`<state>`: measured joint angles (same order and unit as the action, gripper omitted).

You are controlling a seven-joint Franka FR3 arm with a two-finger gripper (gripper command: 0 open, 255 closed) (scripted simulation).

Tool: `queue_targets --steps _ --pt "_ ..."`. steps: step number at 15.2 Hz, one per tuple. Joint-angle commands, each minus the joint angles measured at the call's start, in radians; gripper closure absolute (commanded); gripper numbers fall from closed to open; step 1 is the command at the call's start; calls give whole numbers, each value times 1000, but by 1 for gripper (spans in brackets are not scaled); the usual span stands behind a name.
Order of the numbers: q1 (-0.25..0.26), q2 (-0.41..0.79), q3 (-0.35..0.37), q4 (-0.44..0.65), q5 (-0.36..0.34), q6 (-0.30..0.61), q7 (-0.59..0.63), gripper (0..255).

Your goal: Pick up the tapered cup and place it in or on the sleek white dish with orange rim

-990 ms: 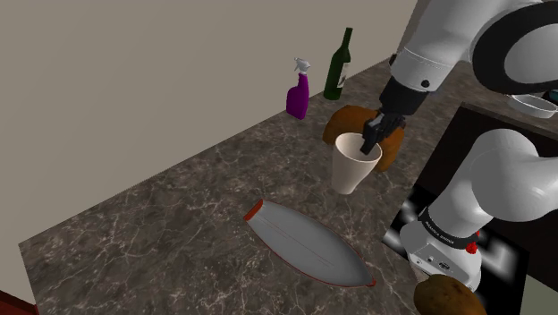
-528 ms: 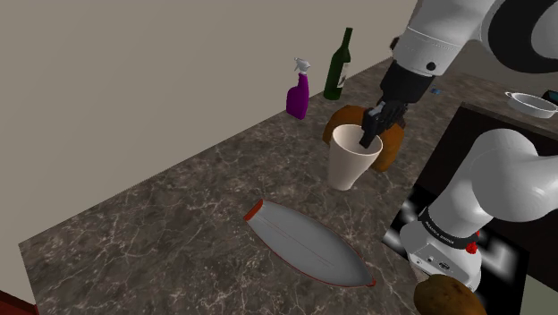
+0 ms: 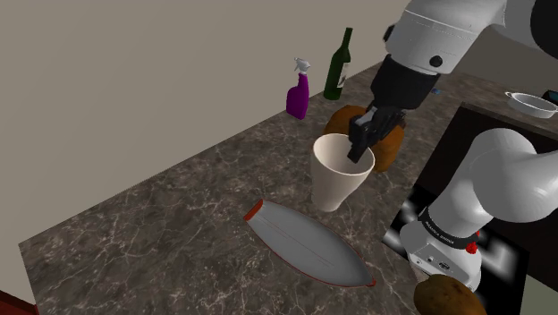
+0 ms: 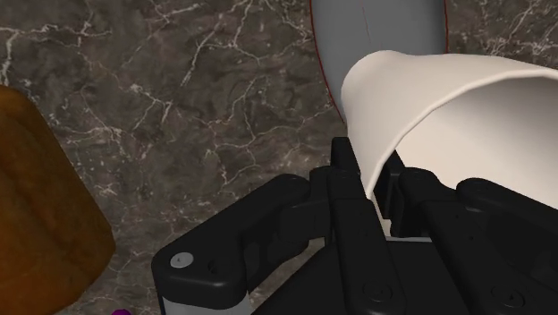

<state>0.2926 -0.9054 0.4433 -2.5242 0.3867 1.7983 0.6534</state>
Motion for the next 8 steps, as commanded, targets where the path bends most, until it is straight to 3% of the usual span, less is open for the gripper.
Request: queue_targets --steps 1,2,8 --pt "-2 40 40 57 13 -5 43 255" --pt "-5 62 62 86 18 -6 65 255" --pt "5 57 88 7 43 69 58 255"
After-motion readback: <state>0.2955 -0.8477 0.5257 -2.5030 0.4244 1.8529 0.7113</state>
